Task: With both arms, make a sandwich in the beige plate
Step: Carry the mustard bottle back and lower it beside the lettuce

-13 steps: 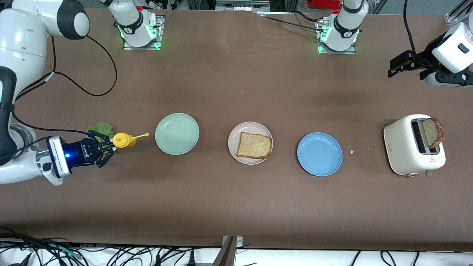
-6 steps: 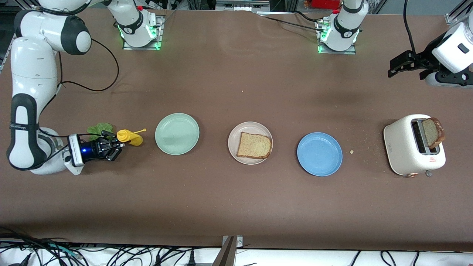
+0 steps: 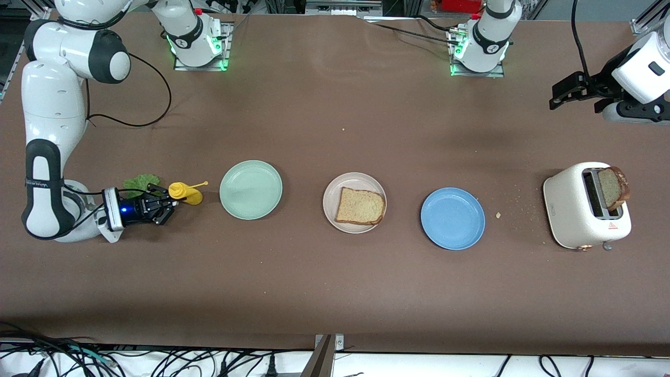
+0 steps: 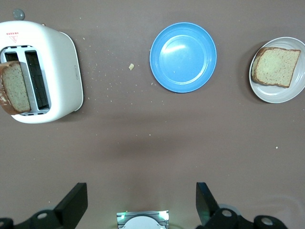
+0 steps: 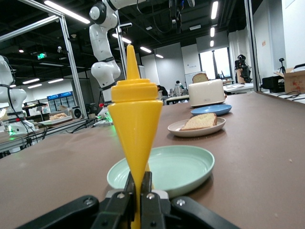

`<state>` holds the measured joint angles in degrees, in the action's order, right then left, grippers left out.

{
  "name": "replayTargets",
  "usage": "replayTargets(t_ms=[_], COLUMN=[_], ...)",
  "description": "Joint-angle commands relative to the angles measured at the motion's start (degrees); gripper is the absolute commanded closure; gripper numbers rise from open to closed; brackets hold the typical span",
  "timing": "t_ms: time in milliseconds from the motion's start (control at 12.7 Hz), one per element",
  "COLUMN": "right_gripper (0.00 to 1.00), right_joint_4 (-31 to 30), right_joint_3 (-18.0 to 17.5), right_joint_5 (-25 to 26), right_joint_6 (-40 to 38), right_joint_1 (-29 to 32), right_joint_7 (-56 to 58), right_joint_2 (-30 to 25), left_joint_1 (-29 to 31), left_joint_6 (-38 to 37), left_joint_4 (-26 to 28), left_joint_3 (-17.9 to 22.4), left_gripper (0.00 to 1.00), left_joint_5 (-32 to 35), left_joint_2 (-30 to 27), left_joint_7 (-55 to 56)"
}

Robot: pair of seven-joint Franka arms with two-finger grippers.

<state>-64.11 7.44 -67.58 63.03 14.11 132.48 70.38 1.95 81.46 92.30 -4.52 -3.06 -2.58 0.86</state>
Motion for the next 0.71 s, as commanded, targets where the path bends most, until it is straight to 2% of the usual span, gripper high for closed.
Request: replayTargets(t_ms=[0, 314, 392, 471, 549, 628], right_gripper=[0.98, 0.96, 0.9, 0.78, 0.55, 0.4], right_joint_4=[0.7, 0.7, 0.7, 0.7, 0.7, 0.7], right_joint_3=[-0.2, 0.2, 0.3, 0.3, 1.1, 1.5], right_joint_5=[0.7, 1.0, 1.1, 1.1, 1.1, 1.2], right_joint_6=[0.0, 0.0, 0.0, 0.0, 0.0, -0.2], right_joint_1=[0.5, 1.5, 1.6, 1.7, 1.7, 1.6], right_joint_7=[3.5, 4.2, 4.1, 4.0, 3.6, 3.6], right_joint_2=[1.7, 2.6, 2.6, 2.7, 2.7, 2.6], left_joint_1=[0.2, 0.2, 0.2, 0.2, 0.2, 0.2], left_joint_6=[-0.2, -0.2, -0.2, -0.2, -0.2, -0.2], left_joint_4=[-0.8, -0.8, -0.8, -0.8, -0.8, -0.8], left_joint_3=[-0.2, -0.2, -0.2, -0.2, -0.2, -0.1], left_gripper=[0.0, 0.0, 0.0, 0.0, 0.0, 0.0], left_joint_5=[0.9, 0.9, 0.9, 0.9, 0.9, 0.9], left_joint_2=[0.1, 0.1, 0.1, 0.1, 0.1, 0.1], left_joint_7=[0.3, 0.3, 0.3, 0.3, 0.3, 0.2])
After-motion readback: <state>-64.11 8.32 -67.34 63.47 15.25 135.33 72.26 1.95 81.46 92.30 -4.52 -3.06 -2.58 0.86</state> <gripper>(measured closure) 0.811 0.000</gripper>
